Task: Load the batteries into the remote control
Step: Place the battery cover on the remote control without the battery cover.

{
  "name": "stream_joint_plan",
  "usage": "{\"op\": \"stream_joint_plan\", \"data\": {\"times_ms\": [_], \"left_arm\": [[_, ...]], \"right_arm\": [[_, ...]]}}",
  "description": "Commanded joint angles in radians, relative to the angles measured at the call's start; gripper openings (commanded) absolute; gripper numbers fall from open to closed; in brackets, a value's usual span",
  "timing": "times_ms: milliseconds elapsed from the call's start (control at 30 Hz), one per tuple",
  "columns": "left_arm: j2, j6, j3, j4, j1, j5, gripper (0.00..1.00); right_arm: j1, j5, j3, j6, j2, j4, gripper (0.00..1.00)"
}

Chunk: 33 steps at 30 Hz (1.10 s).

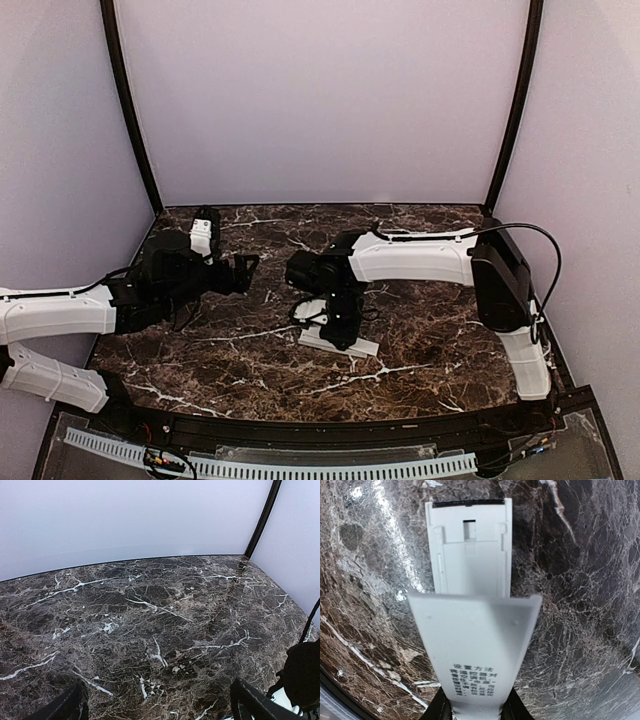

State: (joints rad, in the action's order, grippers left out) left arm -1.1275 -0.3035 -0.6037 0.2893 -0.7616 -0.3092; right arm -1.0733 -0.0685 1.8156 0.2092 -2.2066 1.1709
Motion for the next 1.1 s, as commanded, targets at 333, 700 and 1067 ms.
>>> {"op": "stream_joint_plan", "data": {"times_ms": [333, 700, 1067], "left_arm": [[0.002, 0.006, -0.019, -0.001, 0.005, 0.012, 0.98], [0.003, 0.007, -0.018, 0.001, 0.006, 0.013, 0.98], [0.007, 0.010, -0.015, 0.006, 0.007, 0.020, 0.98]], "right_arm": [[-0.003, -0.052, 0.025, 0.012, -0.044, 0.009, 0.27], [-0.002, -0.037, 0.040, 0.016, -0.057, 0.015, 0.33], [-0.003, -0.049, 0.064, 0.017, -0.064, 0.026, 0.37]]}}
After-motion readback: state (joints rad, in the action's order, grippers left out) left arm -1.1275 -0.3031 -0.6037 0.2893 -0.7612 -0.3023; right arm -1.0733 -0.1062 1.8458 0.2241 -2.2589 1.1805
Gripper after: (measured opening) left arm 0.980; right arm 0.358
